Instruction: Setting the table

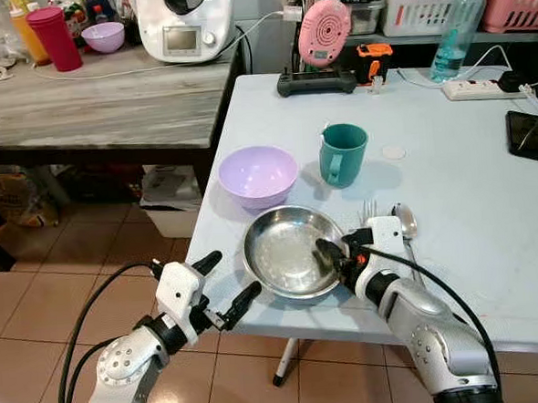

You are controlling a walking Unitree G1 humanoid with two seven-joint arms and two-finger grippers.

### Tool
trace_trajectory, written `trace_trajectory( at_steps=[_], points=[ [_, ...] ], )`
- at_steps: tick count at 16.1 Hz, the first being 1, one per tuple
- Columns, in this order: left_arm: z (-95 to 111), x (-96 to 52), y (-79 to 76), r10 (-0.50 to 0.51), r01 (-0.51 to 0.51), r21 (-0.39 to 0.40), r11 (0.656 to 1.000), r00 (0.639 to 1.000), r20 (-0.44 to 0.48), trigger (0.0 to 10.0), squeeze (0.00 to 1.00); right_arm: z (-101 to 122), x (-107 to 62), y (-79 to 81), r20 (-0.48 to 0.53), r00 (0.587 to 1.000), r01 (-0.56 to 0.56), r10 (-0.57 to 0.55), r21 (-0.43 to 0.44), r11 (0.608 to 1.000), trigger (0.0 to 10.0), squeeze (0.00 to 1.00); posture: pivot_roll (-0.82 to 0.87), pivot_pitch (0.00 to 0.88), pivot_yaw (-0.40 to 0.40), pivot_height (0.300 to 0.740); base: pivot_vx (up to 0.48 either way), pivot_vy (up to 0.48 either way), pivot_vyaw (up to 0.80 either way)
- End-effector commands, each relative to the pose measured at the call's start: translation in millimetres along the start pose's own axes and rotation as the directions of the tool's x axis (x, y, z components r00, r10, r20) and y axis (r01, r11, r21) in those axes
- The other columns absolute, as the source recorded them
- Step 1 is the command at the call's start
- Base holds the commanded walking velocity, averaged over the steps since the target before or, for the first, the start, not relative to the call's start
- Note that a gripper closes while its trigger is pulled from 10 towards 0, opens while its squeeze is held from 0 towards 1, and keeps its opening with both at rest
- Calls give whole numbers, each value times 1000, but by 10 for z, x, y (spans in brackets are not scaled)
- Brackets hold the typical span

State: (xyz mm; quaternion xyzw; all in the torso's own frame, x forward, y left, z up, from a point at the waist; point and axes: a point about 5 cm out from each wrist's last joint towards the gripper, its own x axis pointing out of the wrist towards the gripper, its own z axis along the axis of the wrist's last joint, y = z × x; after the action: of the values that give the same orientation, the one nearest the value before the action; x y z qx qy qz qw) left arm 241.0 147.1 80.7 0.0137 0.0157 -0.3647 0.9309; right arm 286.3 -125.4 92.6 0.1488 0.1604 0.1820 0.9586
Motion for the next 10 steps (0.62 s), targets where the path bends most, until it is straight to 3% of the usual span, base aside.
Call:
trace_trajectory(
  at_steps=[1, 6, 10],
  points=[
    [-15, -18, -15, -14, 14, 12, 1000, 1000, -11, 10000, 0, -36, -5, -24, -23, 1000, 23, -22, 44, 999, 0, 0, -200, 75, 33, 740, 0, 0, 0],
    [-27, -11, -26, -15, 15, 8, 1000, 1000, -12, 10000, 0, -49, -2, -15, -55, 998, 31, -23, 150, 988, 0, 0, -201, 78, 32, 740, 0, 0, 0],
    [-34, -5, -20, -17, 17, 6, 1000, 1000, -13, 10000, 0, -117, -22, 17, -136, 991, 5, 13, 136, 991, 353, 0, -204, 77, 33, 740, 0, 0, 0]
  ],
)
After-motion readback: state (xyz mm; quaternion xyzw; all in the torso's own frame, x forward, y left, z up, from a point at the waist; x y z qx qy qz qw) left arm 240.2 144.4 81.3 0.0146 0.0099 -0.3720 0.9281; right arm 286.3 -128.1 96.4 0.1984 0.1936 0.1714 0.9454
